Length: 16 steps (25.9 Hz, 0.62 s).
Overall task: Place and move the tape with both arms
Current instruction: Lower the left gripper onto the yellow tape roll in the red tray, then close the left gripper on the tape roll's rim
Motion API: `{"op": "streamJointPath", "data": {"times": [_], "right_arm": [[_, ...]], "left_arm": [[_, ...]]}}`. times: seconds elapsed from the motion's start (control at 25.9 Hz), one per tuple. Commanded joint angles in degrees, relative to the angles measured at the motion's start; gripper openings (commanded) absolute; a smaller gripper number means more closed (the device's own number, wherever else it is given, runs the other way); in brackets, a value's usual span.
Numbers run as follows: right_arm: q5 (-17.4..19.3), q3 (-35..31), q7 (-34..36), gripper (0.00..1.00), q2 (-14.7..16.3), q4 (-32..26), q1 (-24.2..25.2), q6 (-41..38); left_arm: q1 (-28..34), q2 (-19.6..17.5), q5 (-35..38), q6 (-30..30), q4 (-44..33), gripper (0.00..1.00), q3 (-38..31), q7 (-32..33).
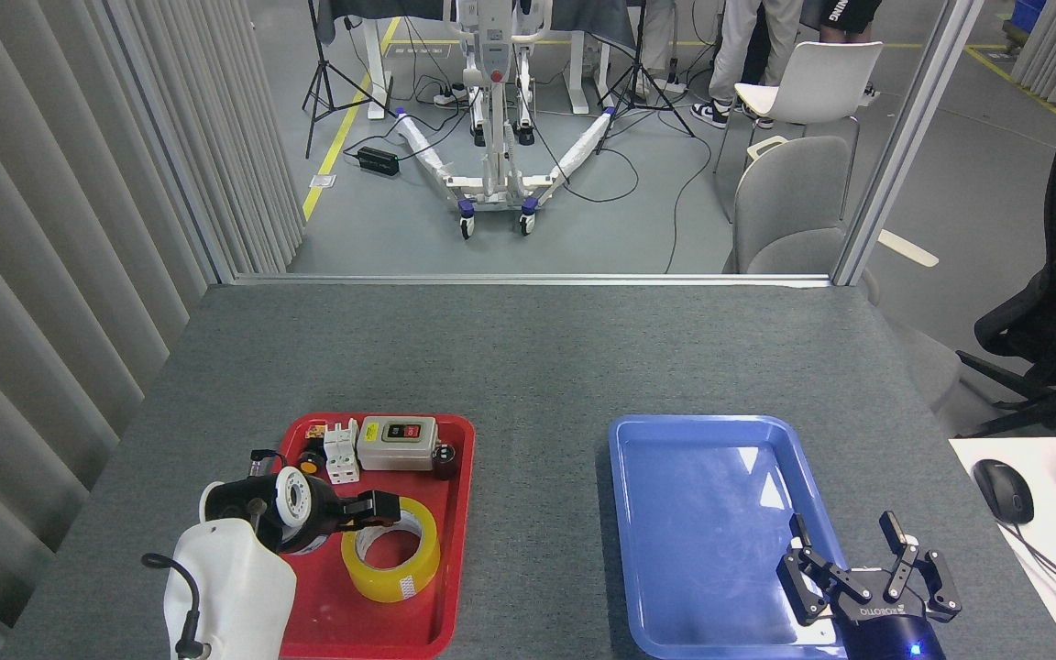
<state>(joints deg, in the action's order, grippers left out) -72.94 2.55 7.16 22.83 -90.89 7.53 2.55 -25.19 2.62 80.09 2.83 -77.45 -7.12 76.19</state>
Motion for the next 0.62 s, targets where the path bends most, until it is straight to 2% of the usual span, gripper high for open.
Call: {"op": "streamJointPath", "data": {"times": [0.0,0.23,0.58], "right_arm": [[-0.01,0.0,0.05,1.0,-0.15,0.19,0.02,0.08],[-0.01,0.0,0.05,1.0,-0.24,0.19,0.2,0.08],[-0.01,0.0,0.05,1.0,-0.33,0.19,0.2,0.08]], "left_arm": [[-0.56,-1.04,0.06,0.25,1.96,1.0,0.0,1.15],[-0.47,-1.92,0.07,0.16,4.07,1.0,0.0,1.15],[-0.47,-0.86,-0.02,0.34,4.77,0.99,0.44,0.89]]}}
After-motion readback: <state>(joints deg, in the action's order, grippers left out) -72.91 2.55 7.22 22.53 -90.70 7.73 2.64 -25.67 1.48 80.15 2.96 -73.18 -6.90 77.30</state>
